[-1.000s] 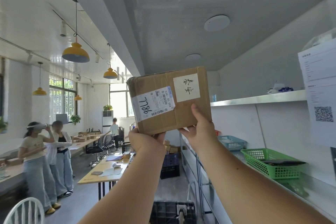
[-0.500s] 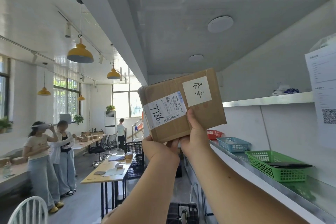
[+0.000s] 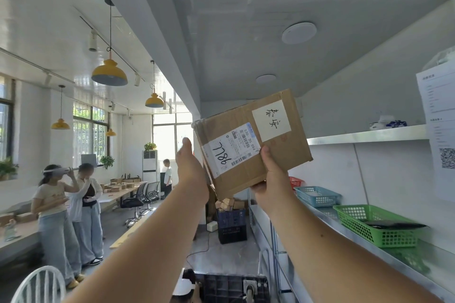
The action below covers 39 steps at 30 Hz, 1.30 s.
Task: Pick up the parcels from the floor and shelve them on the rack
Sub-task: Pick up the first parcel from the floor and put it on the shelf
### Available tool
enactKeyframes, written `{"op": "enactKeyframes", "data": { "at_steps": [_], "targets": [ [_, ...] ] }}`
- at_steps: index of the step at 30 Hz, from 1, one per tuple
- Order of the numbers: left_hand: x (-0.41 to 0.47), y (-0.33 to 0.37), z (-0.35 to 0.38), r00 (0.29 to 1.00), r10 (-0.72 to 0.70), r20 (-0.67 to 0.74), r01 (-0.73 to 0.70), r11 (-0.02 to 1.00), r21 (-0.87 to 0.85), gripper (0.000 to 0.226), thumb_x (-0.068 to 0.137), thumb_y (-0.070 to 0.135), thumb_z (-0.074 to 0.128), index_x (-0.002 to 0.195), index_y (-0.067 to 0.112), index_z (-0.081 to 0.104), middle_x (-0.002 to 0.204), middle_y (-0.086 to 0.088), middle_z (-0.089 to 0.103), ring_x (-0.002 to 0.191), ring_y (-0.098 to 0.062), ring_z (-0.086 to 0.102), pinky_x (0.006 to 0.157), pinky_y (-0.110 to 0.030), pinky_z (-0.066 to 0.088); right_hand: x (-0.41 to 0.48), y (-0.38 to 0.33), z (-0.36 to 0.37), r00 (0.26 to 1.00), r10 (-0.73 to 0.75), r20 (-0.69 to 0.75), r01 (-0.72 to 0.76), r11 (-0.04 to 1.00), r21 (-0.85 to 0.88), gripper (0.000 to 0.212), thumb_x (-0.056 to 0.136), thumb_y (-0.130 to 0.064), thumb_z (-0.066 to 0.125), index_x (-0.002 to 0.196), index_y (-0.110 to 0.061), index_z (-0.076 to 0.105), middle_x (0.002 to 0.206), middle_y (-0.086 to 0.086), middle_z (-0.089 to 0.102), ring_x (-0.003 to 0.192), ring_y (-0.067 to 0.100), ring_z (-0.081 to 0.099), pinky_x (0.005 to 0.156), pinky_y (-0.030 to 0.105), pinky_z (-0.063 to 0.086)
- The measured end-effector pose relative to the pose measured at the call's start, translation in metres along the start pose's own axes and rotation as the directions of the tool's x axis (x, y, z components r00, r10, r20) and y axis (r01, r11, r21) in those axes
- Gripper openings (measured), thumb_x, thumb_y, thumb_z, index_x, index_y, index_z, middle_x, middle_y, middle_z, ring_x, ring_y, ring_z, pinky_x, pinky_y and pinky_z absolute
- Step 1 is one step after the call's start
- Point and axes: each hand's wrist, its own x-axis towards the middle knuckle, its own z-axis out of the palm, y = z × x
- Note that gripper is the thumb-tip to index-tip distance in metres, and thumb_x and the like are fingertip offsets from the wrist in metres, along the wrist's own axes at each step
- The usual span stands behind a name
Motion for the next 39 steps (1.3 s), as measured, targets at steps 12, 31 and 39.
{"op": "enactKeyframes", "data": {
  "at_steps": [12, 31, 39],
  "targets": [
    [0.001, 0.008, -0.007, 0.993, 0.099, 0.067, -0.100, 0.995, 0.006, 0.070, 0.102, 0.052, 0.063, 0.160, 0.062, 0.026, 0.157, 0.001, 0.052, 0.130, -0.034, 0.062, 0.084, -0.052, 0.061, -0.003, -0.018, -0.010, 0.998, -0.047, -0.048, 0.036, 0.977, -0.210, 0.061, 0.072, -0.050, 0.089, 0.124, -0.034, 0.061, 0.118, 0.003, 0.077, 0.109, 0.029, 0.072, 0.093, 0.058, 0.060],
    [0.006, -0.032, -0.025, 0.958, -0.127, 0.255, 0.004, 0.901, 0.434, 0.079, 0.100, 0.082, 0.021, 0.123, 0.029, 0.075, 0.105, -0.003, 0.085, 0.099, -0.025, 0.081, 0.098, -0.051, 0.059, 0.009, -0.066, 0.002, 0.983, -0.136, 0.121, 0.182, 0.750, -0.636, 0.092, 0.046, -0.061, 0.095, 0.126, -0.034, 0.059, 0.107, -0.004, 0.081, 0.092, 0.020, 0.080, 0.088, 0.052, 0.063],
    [0.012, -0.036, -0.023, 0.964, 0.037, 0.263, -0.121, 0.943, 0.309, 0.062, 0.107, 0.066, 0.036, 0.143, 0.025, 0.065, 0.126, -0.010, 0.080, 0.117, -0.035, 0.075, 0.109, -0.058, 0.056, 0.013, -0.073, 0.007, 0.990, -0.005, 0.144, 0.091, 0.794, -0.601, 0.096, 0.062, -0.065, 0.083, 0.145, -0.025, 0.055, 0.132, 0.005, 0.073, 0.119, 0.030, 0.070, 0.106, 0.061, 0.051]
  ]
}}
